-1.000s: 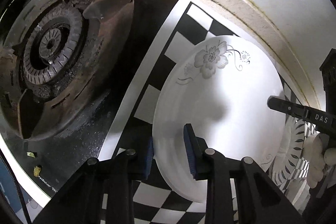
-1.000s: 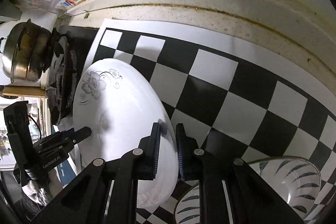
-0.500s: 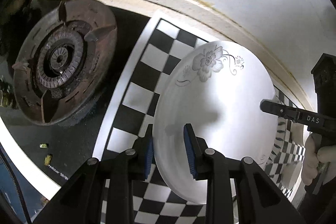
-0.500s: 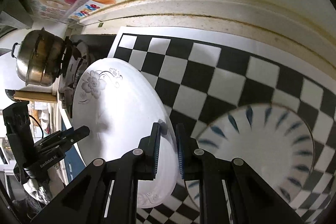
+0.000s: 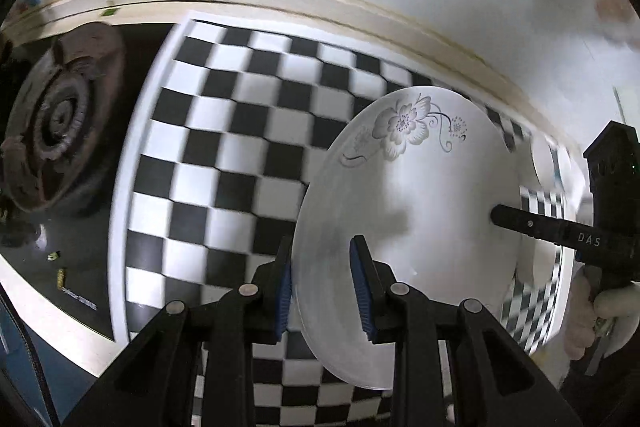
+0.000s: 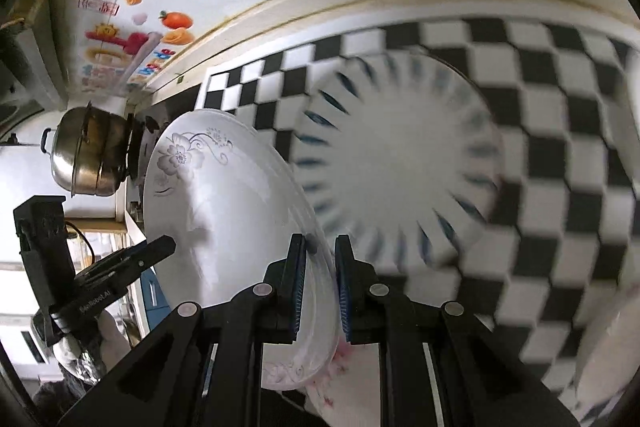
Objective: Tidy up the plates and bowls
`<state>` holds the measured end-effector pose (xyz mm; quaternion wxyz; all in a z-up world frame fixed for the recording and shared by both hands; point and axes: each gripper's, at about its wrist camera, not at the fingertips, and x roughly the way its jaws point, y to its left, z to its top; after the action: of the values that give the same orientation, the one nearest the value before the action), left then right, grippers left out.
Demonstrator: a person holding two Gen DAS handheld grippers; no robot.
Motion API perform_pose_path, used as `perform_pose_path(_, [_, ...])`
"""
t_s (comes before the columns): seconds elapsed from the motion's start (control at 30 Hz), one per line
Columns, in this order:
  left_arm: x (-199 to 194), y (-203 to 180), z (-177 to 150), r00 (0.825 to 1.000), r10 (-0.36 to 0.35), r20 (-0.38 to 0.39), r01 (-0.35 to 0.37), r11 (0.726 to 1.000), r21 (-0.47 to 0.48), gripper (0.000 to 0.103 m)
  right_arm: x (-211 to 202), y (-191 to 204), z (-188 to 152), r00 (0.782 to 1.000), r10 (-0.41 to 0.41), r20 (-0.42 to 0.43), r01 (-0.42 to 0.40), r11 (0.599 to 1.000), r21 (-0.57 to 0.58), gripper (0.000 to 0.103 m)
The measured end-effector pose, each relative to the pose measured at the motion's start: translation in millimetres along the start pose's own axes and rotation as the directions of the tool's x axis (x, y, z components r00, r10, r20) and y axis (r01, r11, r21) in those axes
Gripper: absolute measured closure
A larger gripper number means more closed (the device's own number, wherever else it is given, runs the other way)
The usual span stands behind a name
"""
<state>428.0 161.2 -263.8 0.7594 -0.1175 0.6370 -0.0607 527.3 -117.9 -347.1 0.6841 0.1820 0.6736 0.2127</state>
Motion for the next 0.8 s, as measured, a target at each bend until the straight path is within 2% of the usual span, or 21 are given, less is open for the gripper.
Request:
perform_pose_path(0.23, [20.9,-48.3,-31.0,0.997,-0.013,-0.076,0.022,0.993,0.119,0.078,-32.1,-50.8,-68.0,0.999,-0.018,0.042,0.013,0.994,0.109,0.086])
perform_pose_path(0.43, [44.9,-81.2,-53.8,0.992,0.013,-0.127,0.016,0.976,0.219,0.078,-42.3,-91.7,-120.8,0.998,-0.021,0.066,0.006,0.977,0.213,0.086])
perform_pose_path(0.67, [69.8,-102.8,-70.8,0.983,0.045,-0.181,0.007,0.96,0.28,0.078,-33.9,-123.4,-160.1,0.999,-0.025,0.044,0.012,0.961,0.277,0.086])
perform_pose_path(0.8, [77.5,-109.2,-76.4,0.979,0.059,-0.194,0.001,0.954,0.298,0.078,-30.0,-132.2,-169.4,0.999,-0.028,0.036,0.016,0.957,0.29,0.086])
